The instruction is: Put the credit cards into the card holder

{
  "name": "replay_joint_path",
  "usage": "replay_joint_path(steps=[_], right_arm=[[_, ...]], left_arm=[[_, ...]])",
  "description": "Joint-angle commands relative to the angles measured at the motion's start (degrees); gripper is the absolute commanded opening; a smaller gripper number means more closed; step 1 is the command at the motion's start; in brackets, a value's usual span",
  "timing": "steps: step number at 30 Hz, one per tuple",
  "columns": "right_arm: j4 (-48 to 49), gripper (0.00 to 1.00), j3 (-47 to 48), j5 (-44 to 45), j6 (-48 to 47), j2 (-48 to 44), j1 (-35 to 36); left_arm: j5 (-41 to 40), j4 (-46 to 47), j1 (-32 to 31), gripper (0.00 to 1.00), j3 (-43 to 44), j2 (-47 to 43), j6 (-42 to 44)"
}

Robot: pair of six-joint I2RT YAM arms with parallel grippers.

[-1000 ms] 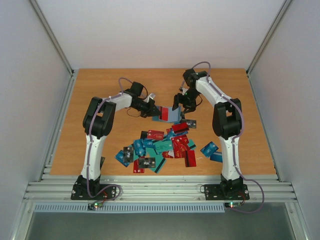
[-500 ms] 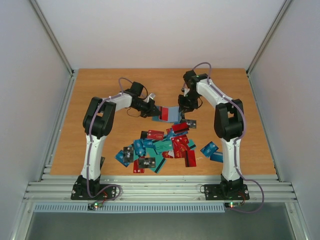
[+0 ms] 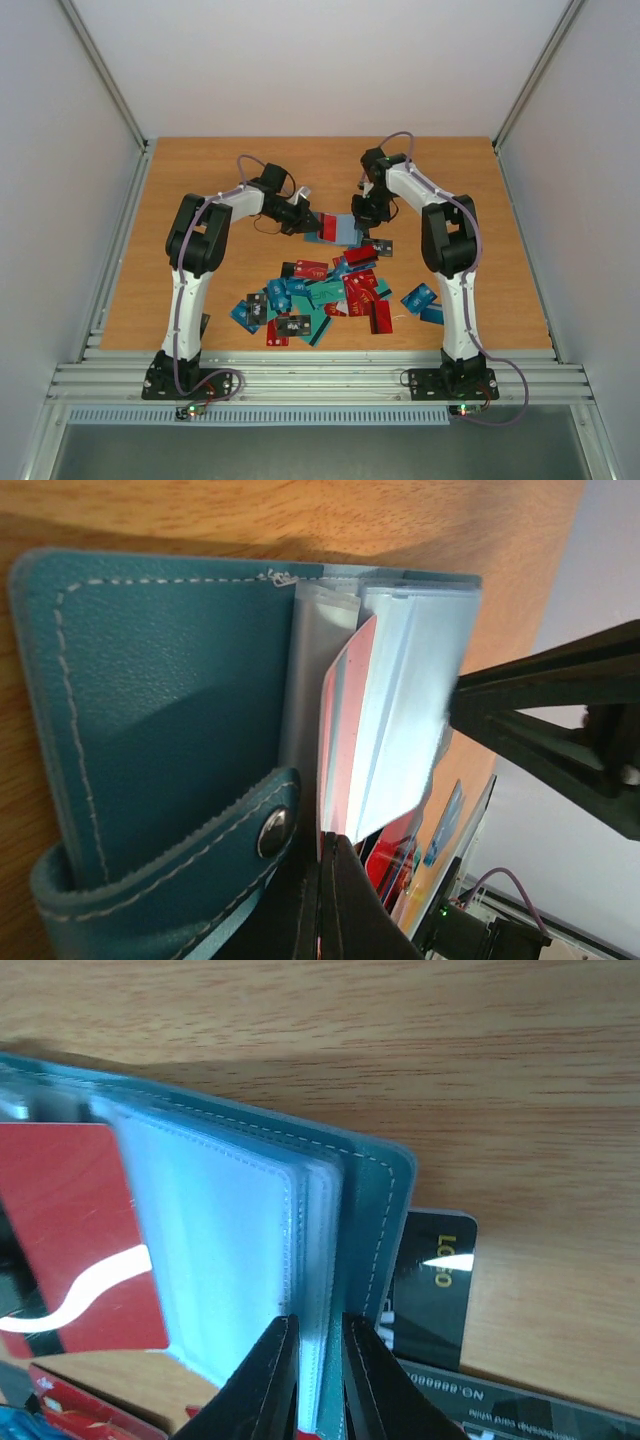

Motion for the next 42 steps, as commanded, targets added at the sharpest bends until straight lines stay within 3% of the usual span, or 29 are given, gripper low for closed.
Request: replay_joint_path(steps=[1,35,39,42], right_arm=[[0.5,0.14,0.2,-0.1,-0.8,2.1,0.3],[1.5,0.12,-1.0,-3.2,-1.3,3.3,0.3],[1.4,0.12,-1.0,-3.2,-1.4,3.3,0.3],[1.4,0.12,-0.9,-3.4,-1.3,3.4,0.3]], left_arm=[[-3.2,-2.2,-0.4,0.0,1.3,1.5,0.0],[-3.6,-5.9,-2.9,0.0,5.3,4.8,1.9],[-3.5,-8.8,-3.4,0.0,5.7,4.7,2.2],[-5.2,-16.0,-3.4,0.0,9.2,6.5,3.3]])
